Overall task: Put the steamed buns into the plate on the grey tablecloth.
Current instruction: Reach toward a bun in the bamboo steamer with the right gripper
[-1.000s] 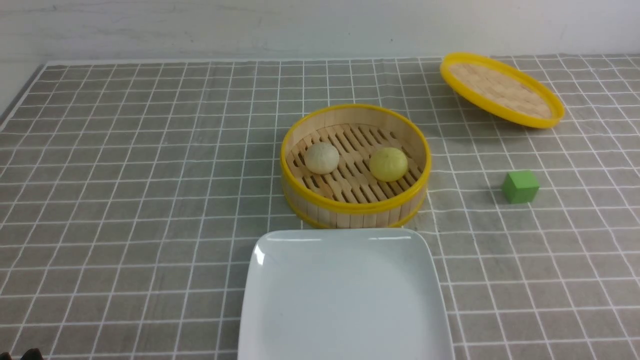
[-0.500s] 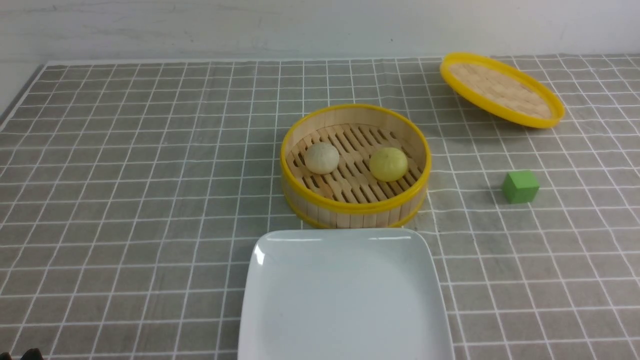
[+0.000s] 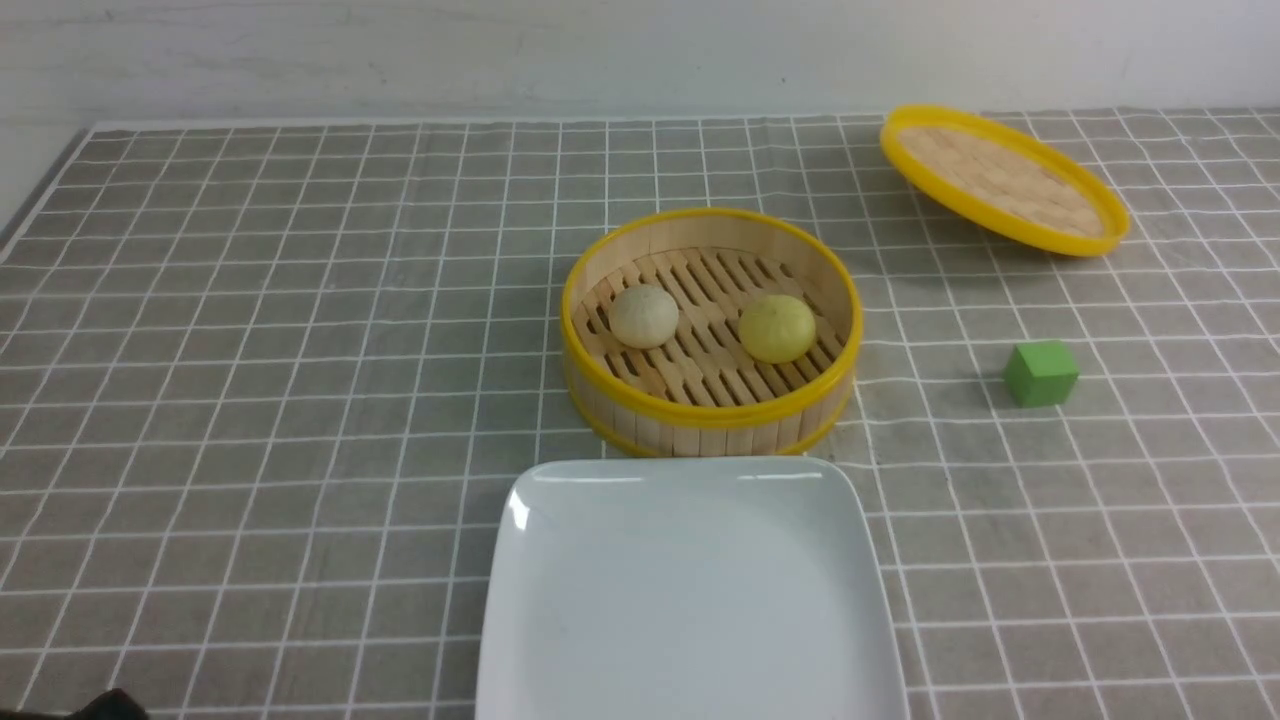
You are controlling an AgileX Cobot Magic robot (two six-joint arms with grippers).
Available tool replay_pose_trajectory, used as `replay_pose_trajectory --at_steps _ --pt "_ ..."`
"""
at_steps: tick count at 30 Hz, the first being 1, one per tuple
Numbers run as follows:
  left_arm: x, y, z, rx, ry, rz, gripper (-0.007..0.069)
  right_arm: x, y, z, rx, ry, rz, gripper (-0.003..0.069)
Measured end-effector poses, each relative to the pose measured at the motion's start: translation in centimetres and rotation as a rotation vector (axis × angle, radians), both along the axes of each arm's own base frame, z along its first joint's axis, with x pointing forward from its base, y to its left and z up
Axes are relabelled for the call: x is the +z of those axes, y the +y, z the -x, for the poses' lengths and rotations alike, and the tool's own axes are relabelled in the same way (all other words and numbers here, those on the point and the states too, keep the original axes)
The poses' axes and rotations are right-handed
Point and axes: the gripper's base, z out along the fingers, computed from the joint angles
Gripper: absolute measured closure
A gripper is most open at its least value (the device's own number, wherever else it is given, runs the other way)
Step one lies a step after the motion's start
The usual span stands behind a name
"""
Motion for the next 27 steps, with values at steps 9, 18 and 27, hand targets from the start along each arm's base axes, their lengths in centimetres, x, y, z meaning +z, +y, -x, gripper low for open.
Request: replay_pose_trajectory --at_steps 9,18,27 --pt "0.4 -1.2 0.1 0.064 0.063 0.719 0.0384 0.9 1.0 -0.2 -0.07 -0.02 -0.804 0.0419" --pt "0.8 -0.5 -0.2 0.054 -0.047 0.443 0.0431 1.1 1.1 -0.2 -0.078 -0.014 -0.942 0.0419" --pt "8.1 -0.5 1.3 -0.039 -0.21 0.136 0.0622 7.9 0.5 0.5 -0.001 -0.314 -0.748 0.046"
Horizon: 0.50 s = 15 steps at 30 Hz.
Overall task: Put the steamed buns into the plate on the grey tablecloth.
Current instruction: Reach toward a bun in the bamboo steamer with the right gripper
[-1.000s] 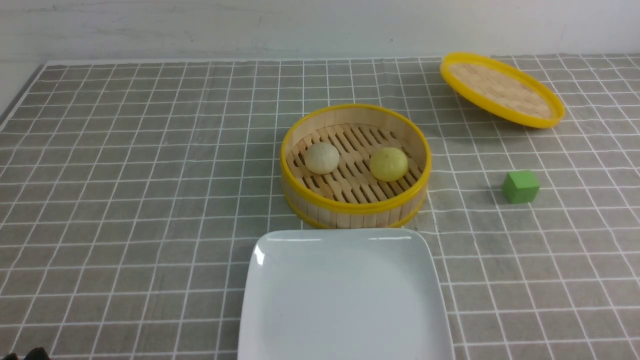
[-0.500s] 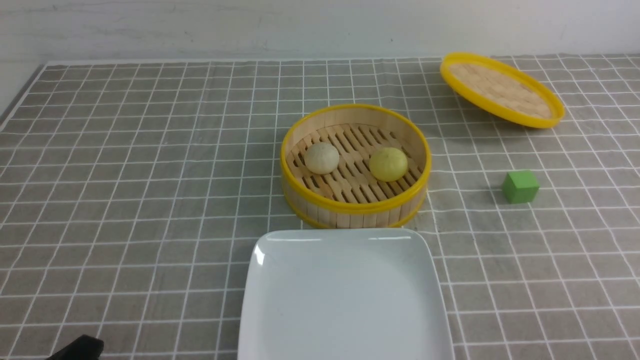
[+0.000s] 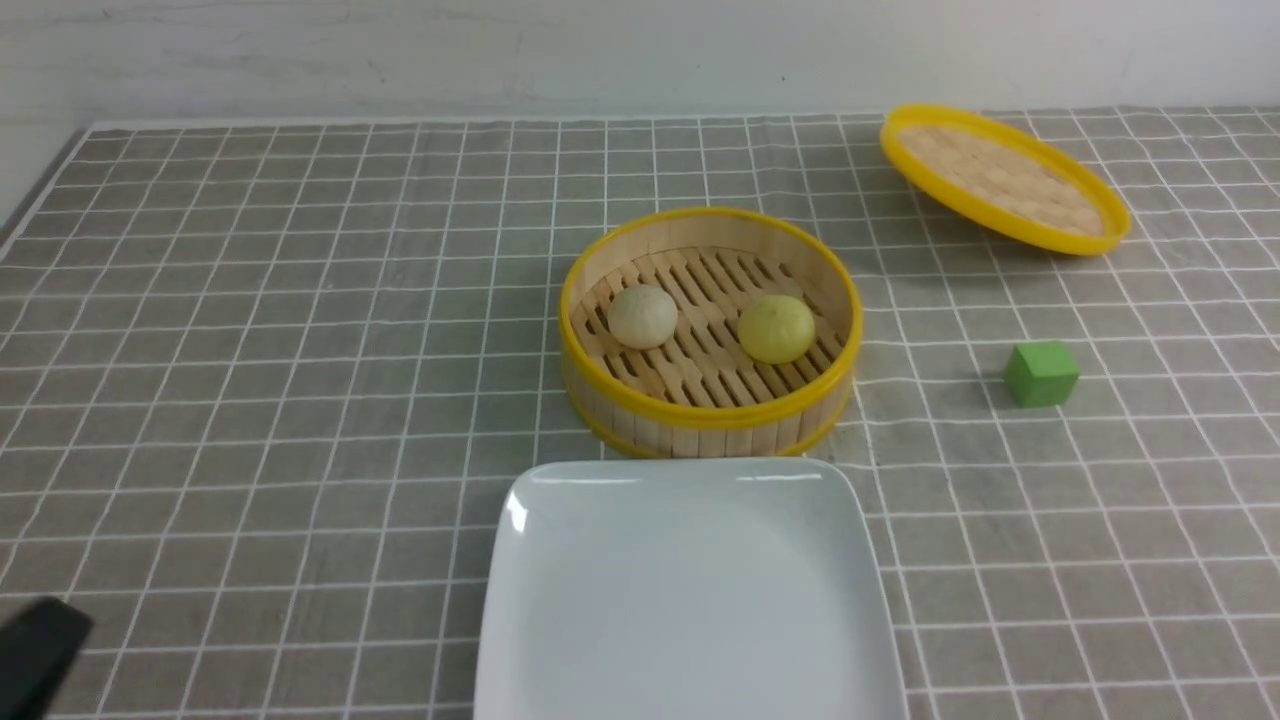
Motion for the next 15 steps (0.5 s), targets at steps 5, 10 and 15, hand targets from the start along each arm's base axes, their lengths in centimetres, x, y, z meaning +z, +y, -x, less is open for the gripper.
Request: replay_pose_trajectory --at_steps 5,10,15 --pt "4.5 0.0 -1.0 -0.04 0.256 -0.198 0.0622 5.1 0.6 -2.1 0.029 0.115 0.358 0.0643" --pt "2.9 0.1 -4.5 -0.108 0.754 -0.288 0.0622 3.0 1.5 -6.7 0.178 0.553 0.403 0.0671" --pt "0.9 0.2 -7.5 -0.137 0.976 -0.298 0.0622 1.9 2.2 -10.6 0.298 0.872 0.408 0.065"
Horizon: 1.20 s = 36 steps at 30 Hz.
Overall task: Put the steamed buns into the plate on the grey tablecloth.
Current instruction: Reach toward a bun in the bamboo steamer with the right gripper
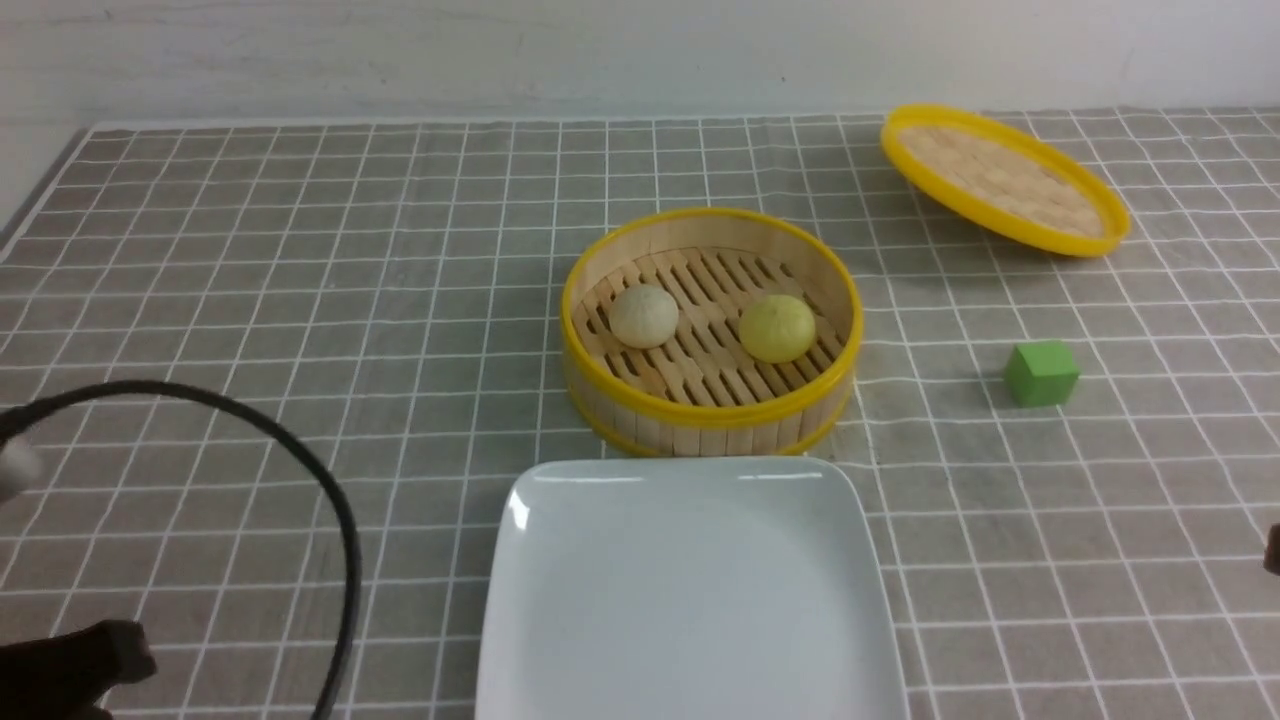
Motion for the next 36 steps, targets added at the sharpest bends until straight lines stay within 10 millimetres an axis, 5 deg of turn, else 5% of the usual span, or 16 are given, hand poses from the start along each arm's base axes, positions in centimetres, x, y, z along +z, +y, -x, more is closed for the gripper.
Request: replay_pose_trajectory --at_steps 9,15,24,32,36 --pt "-1.9 0.0 -2.3 -0.046 0.127 -0.026 0.0619 2.3 2.7 -8.4 0.15 0.071 0.047 0.0496" --pt "-1.9 0.0 -2.4 -0.051 0.117 -0.03 0.0605 2.7 9.8 -16.0 0.377 0.076 0.136 0.0379" --pt "-1.9 0.0 -2.5 -0.05 0.105 -0.032 0.0587 -0.8 16.9 -24.4 0.513 0.057 0.285 0.0355" --pt "-1.9 0.0 -2.6 -0.05 0.104 -0.032 0.0572 -6.2 18.1 -28.4 0.527 0.068 0.378 0.037" --pt "-1.9 0.0 -2.6 -0.05 0.103 -0.032 0.057 -6.7 18.2 -28.8 0.528 0.057 0.392 0.044"
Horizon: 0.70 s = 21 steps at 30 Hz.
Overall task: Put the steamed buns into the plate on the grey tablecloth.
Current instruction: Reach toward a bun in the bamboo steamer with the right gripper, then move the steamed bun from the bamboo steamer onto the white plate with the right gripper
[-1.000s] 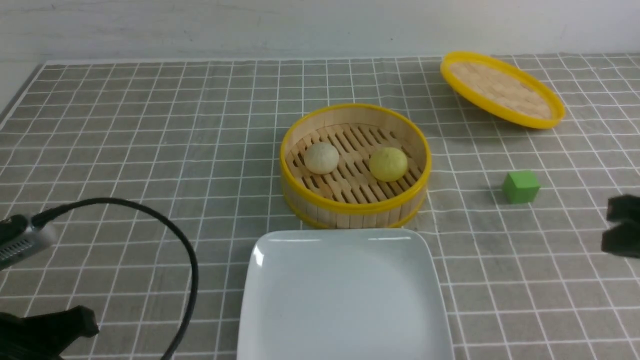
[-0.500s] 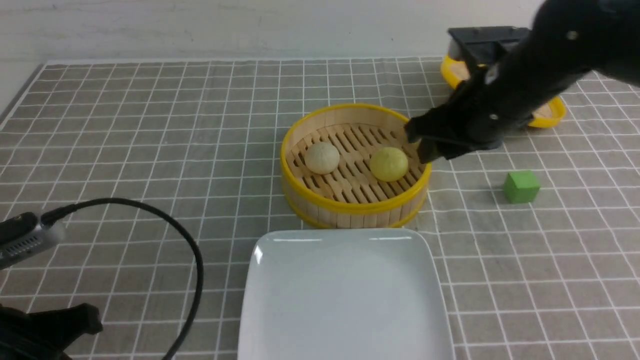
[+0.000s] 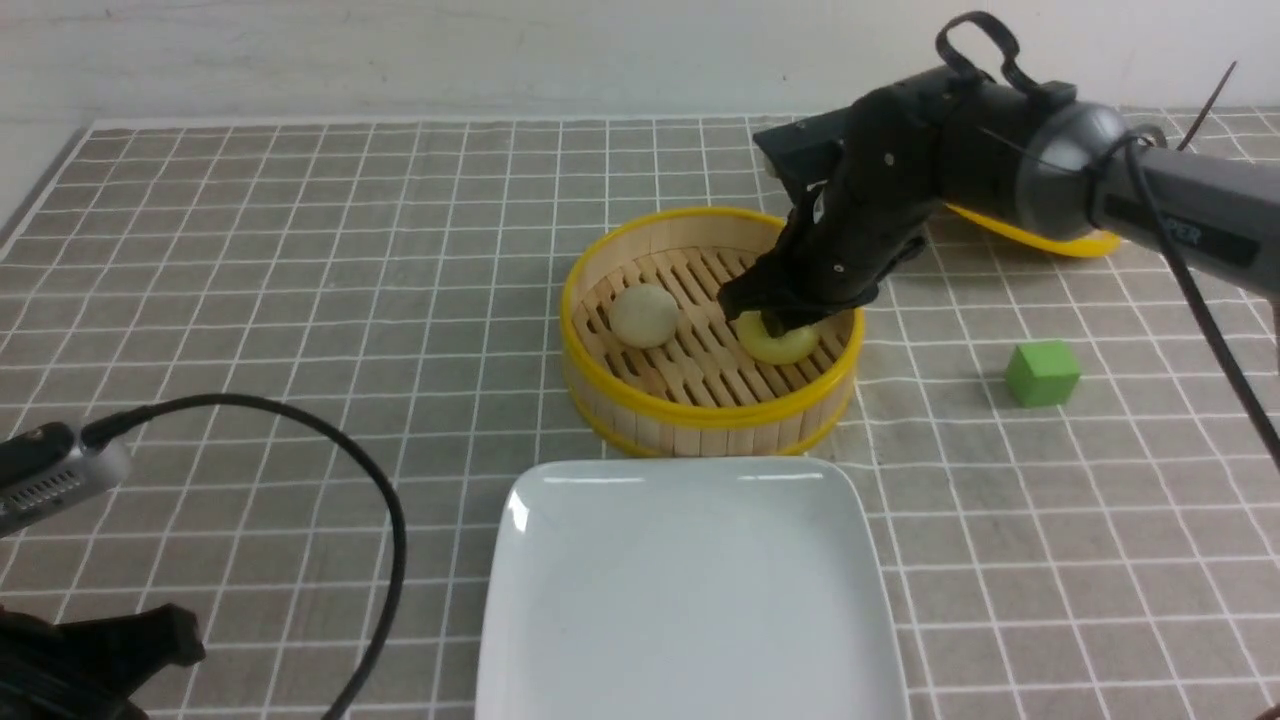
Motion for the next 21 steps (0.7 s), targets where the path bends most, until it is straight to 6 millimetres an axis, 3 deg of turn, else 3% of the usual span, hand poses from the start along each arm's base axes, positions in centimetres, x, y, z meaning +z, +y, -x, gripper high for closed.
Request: replay_pose_trajectory --at_steps 4,5,6,7,11,14,18,21 --pt "0.0 0.0 0.0 0.0 0.0 0.0 0.0558 1.5 -0.2 0.6 -0.002 0.009 -0.005 0.0622" --pt "0.0 0.0 0.0 0.0 0.0 0.0 0.0558 1.7 -0.2 0.7 -0.002 0.016 -0.005 0.0628" --pt "0.0 0.0 0.0 -0.001 0.0 -0.003 0.0553 3.8 -0.5 1.5 -0.004 0.025 -0.018 0.0651" --pt "0.0 0.0 0.0 -0.001 0.0 -0.005 0.0553 4.0 -0.6 1.7 -0.004 0.027 -0.019 0.0652" --pt "0.0 0.1 -0.1 -0.001 -0.011 -0.009 0.055 12.9 -2.2 6.1 0.009 0.006 -0.08 0.0652" --pt "0.1 0.1 -0.2 0.0 -0.023 -0.009 0.0549 17.4 -3.6 9.7 0.026 0.024 -0.111 0.0652" --pt "0.1 0.1 -0.3 0.001 -0.038 -0.009 0.0543 19.2 -4.1 13.0 0.06 0.07 -0.183 0.0652" --pt "0.2 0.1 -0.4 0.002 -0.052 -0.011 0.0538 17.0 -3.1 15.1 0.132 0.176 -0.193 0.065"
